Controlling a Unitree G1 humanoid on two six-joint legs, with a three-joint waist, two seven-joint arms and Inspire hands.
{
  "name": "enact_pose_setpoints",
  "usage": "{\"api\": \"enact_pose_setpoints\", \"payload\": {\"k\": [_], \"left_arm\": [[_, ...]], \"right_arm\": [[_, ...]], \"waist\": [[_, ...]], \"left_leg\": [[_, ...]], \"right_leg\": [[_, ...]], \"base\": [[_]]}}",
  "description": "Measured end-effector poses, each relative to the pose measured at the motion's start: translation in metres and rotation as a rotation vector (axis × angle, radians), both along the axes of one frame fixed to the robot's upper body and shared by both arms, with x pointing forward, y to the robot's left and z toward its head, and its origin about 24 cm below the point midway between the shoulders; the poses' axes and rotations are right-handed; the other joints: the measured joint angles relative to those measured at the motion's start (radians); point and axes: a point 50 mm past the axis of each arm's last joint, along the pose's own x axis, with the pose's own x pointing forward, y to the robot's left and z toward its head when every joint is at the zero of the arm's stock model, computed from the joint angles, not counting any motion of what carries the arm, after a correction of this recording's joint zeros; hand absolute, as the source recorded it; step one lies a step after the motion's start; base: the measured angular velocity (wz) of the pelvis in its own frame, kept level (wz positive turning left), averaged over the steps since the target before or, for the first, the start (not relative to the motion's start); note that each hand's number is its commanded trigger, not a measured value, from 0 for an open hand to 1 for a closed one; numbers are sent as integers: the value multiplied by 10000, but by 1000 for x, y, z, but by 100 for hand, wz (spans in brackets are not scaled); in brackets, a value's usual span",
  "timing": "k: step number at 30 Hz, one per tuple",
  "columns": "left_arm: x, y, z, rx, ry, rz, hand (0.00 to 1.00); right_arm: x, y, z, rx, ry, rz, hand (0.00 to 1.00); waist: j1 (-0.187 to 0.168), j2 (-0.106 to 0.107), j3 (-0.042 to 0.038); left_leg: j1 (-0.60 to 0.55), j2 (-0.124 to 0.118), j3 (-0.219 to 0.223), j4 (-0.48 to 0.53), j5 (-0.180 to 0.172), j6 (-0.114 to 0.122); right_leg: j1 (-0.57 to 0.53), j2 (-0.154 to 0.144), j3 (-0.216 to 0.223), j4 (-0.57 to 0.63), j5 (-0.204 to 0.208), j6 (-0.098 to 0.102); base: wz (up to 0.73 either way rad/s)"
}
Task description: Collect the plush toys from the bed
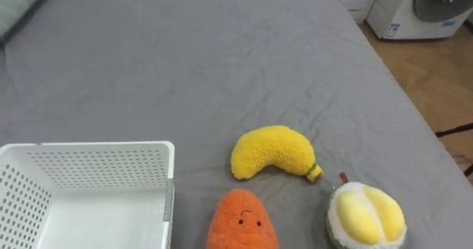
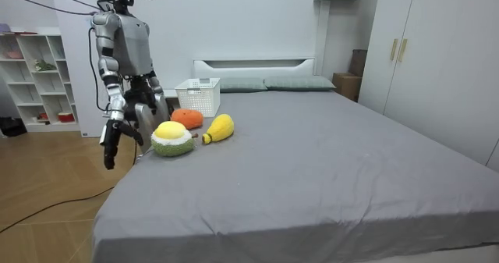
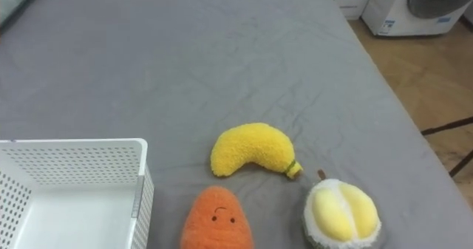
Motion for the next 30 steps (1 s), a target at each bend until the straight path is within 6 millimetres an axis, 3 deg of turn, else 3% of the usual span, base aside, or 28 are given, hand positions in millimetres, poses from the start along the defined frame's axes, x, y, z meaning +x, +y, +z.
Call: {"api": "enact_pose_setpoints", "payload": {"k": [5,8,11,14,20,23,30], "left_arm": [[4,-1,0,30,-122,-152,0],[4,-1,0,14,-136,-191,0],[6,-3,0,2,-173,-257,0],[5,-3,0,-13,-175,-273,0],[9,-2,0,12,-289,-471,0],[9,-1,0,-33,-319,-518,0],[11,-2,0,-66,-376,-592,0]], "right_arm": [[30,-4,14,-884,-737,694,0],[37,-4,17,-1225,-733,1227,0],[46,-5,23,-1836,-660,2034,0],[66,-3,37,-2643,-1129,2974,0],[96,7,58,-3669,-1972,4618,0],[105,14,64,-4013,-2209,5469,0],[114,27,65,-4383,-2047,7373,0]], "waist": [[34,-8,6],[157,-19,6],[320,33,-51],[381,20,-59],[598,-96,-22],[619,-40,-57],[754,-28,-41]], "left_leg": [[-175,-3,94,50,4,3],[-186,0,151,35,3,3],[-297,-1,242,35,4,4],[-282,-4,287,61,8,6],[-286,-3,285,79,8,6],[-289,-2,289,71,8,6],[-313,-6,299,64,8,6]], "right_leg": [[-284,6,136,150,-1,-3],[-337,14,173,166,-2,-2],[-526,17,219,203,4,-5],[-599,20,264,301,5,-6],[-614,17,254,141,5,-2],[-544,19,253,152,7,-3],[-509,8,219,140,25,8]], "base": [[-7],[-5],[-11],[-7],[2],[0],[0]]}}
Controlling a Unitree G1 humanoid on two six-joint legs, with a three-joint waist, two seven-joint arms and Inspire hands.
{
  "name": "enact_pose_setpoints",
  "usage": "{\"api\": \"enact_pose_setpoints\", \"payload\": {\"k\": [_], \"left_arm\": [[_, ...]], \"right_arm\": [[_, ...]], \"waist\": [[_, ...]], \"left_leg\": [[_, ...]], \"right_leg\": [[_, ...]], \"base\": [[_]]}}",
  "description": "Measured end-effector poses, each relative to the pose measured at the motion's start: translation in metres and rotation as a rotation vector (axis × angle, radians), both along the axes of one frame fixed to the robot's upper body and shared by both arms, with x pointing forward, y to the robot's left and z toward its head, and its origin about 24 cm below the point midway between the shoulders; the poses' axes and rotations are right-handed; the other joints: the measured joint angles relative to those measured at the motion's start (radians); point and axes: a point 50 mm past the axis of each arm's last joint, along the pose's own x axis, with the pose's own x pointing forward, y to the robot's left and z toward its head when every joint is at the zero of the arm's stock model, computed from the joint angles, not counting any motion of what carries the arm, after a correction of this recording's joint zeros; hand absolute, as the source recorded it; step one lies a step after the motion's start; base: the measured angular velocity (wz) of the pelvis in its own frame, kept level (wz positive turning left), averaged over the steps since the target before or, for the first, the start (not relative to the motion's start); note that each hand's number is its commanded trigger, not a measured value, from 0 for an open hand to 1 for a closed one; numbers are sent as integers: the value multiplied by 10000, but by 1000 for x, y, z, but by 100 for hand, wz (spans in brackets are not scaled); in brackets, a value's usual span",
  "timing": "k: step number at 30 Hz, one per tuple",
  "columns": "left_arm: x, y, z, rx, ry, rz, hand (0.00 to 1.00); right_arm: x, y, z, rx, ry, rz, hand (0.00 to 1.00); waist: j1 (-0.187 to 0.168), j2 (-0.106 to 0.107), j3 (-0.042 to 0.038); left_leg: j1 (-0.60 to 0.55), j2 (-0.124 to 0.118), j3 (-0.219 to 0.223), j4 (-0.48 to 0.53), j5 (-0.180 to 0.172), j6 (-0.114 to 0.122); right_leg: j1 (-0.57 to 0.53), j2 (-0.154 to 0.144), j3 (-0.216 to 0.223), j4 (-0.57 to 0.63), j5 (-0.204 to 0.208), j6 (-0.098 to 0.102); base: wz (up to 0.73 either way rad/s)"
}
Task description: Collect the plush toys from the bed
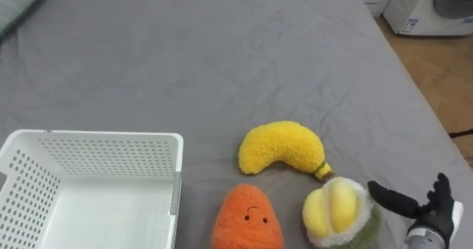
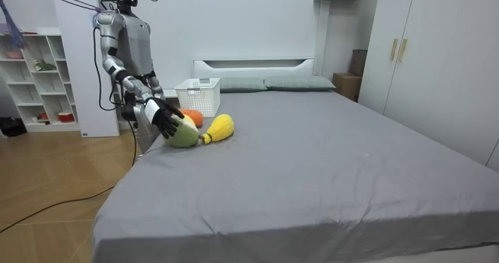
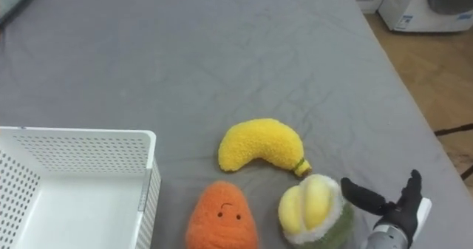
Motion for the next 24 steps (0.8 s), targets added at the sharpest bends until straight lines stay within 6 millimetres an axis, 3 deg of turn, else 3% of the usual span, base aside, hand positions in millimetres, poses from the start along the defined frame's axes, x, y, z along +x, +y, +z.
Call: {"api": "enact_pose_setpoints", "payload": {"k": [10,24], "left_arm": [[4,1,1,74,-87,-240,0],[3,2,1,101,-46,-197,0]], "right_arm": [[18,19,12,-721,-220,1852,0],[13,18,2,-467,377,1999,0]], "waist": [[106,-28,18],[34,-27,21]], "left_leg": [[29,1,-46,7,0,0],[16,3,-134,9,0,0]], "right_leg": [[83,-32,-171,-31,6,-8],[221,-38,-280,-167,16,-2]], "base": [[3],[2]]}}
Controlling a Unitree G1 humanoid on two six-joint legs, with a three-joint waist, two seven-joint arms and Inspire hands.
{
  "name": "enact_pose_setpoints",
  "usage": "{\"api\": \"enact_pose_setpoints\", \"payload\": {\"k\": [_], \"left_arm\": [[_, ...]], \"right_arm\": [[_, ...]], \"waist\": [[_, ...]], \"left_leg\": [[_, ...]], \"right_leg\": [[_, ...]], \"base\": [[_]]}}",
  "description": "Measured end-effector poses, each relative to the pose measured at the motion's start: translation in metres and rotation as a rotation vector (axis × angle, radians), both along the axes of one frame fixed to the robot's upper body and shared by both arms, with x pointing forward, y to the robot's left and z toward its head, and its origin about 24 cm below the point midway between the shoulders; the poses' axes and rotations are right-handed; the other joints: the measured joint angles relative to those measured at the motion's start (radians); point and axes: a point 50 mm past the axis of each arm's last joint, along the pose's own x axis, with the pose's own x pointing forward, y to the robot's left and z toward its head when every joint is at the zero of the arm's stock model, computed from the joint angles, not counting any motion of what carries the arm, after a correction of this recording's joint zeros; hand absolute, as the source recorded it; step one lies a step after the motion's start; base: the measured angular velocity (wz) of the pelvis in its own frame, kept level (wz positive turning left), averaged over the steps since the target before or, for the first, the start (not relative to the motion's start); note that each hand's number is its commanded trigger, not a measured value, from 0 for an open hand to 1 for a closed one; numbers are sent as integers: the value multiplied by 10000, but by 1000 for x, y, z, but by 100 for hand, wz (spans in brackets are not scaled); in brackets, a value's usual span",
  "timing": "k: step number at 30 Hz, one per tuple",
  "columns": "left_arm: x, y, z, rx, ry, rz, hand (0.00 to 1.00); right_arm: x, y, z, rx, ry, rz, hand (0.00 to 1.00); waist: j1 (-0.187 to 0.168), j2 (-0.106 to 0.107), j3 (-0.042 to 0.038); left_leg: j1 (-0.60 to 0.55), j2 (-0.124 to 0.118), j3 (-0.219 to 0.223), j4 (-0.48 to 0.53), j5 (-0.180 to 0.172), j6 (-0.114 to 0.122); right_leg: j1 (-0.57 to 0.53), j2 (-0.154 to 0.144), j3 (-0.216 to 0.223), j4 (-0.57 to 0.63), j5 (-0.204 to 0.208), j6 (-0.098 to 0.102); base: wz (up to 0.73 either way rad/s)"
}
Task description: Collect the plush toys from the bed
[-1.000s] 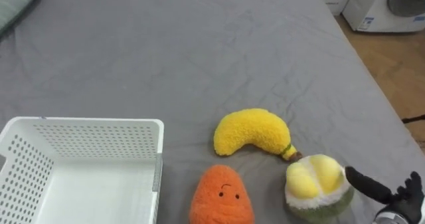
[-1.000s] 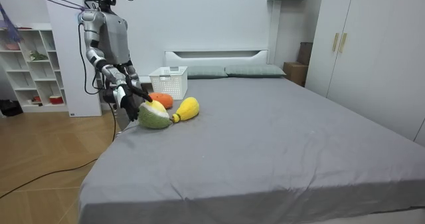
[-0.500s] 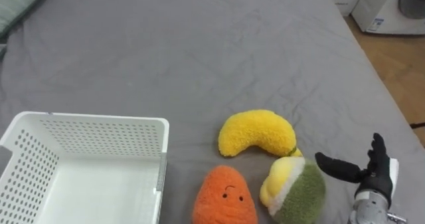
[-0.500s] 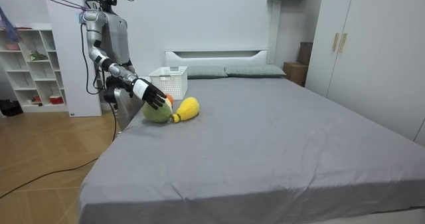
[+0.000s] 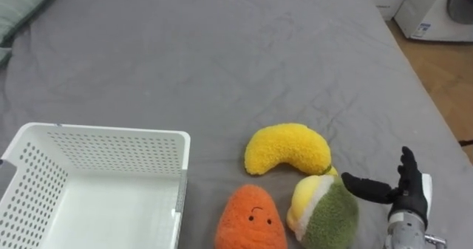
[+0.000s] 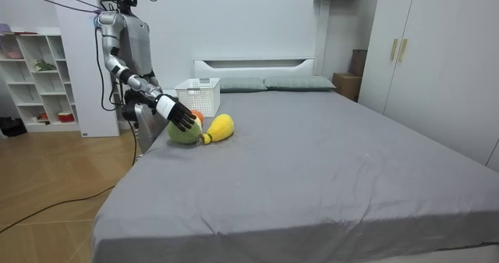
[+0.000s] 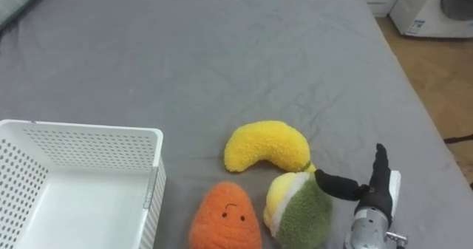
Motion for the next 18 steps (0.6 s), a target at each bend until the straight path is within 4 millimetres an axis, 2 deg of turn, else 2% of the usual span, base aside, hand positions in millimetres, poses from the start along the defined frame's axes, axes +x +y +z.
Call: {"api": "enact_pose_setpoints", "payload": {"k": [11,18], "left_arm": [[0,1,1,-2,-16,50,0],[-2,4,2,95,-47,23,0]], "right_arm": [[-9,3,-11,591,687,698,0],[-7,7,-11,1068,865,1374,0]], "waist": [[43,-88,-39],[35,-154,-79]], "left_leg": [[-2,1,30,1,0,0],[-27,2,24,0,0,0]], "right_leg": [[-33,1,-5,-3,1,-1],[-63,10,20,21,2,-3]], "base": [[0],[0]]}}
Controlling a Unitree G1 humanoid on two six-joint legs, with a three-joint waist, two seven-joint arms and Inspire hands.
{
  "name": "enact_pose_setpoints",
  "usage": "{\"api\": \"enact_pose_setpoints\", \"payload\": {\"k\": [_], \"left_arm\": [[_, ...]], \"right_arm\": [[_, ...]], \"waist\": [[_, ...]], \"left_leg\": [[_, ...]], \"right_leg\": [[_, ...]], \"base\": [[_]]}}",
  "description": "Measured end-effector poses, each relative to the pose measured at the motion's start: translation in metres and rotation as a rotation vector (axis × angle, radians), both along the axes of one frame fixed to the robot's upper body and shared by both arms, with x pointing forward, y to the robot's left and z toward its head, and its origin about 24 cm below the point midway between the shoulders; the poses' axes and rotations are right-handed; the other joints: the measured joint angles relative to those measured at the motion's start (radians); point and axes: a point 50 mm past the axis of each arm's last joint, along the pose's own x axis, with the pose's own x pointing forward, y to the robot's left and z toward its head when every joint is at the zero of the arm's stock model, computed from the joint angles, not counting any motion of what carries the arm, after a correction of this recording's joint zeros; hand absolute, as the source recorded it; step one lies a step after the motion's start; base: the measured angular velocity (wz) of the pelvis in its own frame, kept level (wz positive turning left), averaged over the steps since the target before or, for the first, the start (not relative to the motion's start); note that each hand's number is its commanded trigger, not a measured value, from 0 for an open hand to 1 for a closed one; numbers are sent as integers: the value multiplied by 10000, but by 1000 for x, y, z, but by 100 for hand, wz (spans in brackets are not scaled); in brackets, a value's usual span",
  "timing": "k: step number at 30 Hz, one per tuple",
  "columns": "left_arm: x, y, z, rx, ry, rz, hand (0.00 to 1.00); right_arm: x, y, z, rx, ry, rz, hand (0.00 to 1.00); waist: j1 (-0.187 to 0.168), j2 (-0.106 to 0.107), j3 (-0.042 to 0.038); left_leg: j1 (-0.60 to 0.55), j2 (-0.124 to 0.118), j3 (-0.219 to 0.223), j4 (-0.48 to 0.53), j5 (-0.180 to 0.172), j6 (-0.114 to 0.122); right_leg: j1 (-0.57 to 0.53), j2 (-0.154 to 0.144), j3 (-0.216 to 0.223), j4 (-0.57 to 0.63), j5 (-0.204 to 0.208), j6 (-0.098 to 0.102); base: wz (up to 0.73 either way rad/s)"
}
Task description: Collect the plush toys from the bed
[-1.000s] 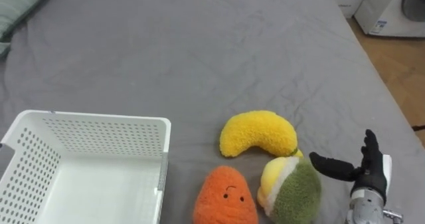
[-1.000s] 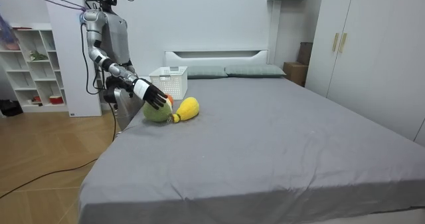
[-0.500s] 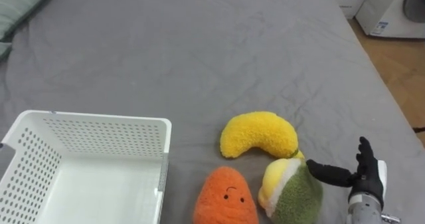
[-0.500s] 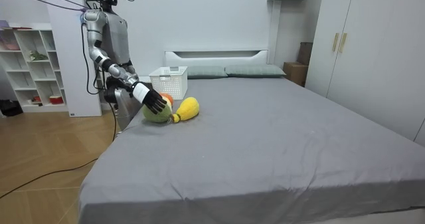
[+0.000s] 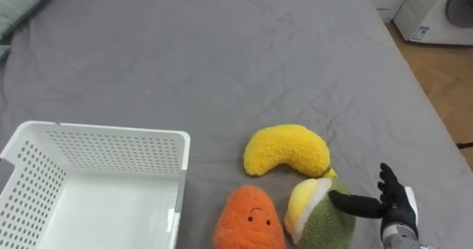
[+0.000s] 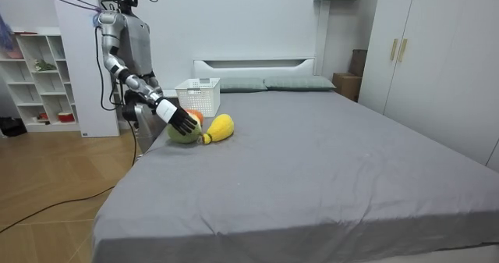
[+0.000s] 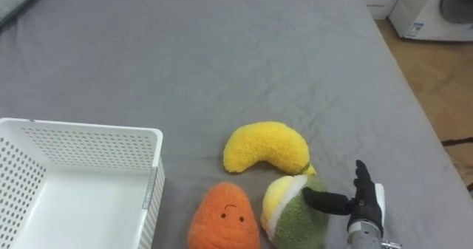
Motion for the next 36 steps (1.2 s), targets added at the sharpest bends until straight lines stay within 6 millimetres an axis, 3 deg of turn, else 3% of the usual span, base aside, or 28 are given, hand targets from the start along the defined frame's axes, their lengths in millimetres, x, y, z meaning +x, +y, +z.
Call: {"api": "enact_pose_setpoints", "payload": {"k": [13,28,34,35,36], "left_arm": [[1,0,0,-63,-10,-51,0],[5,3,1,-67,-44,140,0],[4,5,1,-87,-31,104,0],[3,6,2,-65,-4,76,0],[3,7,2,-44,14,54,0]], "right_arm": [[2,10,-3,1067,208,1492,0],[-1,15,-8,1790,809,2739,0],[-11,12,-18,1386,1800,3496,0],[-12,11,-20,1443,1977,3514,17],[-14,9,-23,1473,2180,3532,85]], "waist": [[3,-37,18],[267,-137,41],[288,-263,-28],[288,-271,-26],[284,-279,-20]], "left_leg": [[13,-2,-82,7,0,0],[-8,1,-121,-9,-2,-1],[-2,-1,-133,-4,-2,-1],[6,-2,-137,1,-2,-1],[17,-1,-143,5,-2,-1]], "right_leg": [[112,-10,-19,-37,-1,2],[85,-9,-104,-46,-1,1],[119,-15,-139,-65,0,-2],[131,-15,-140,-64,1,-2],[142,-15,-138,-59,1,-2]], "base": [[2],[0],[0],[0],[0]]}}
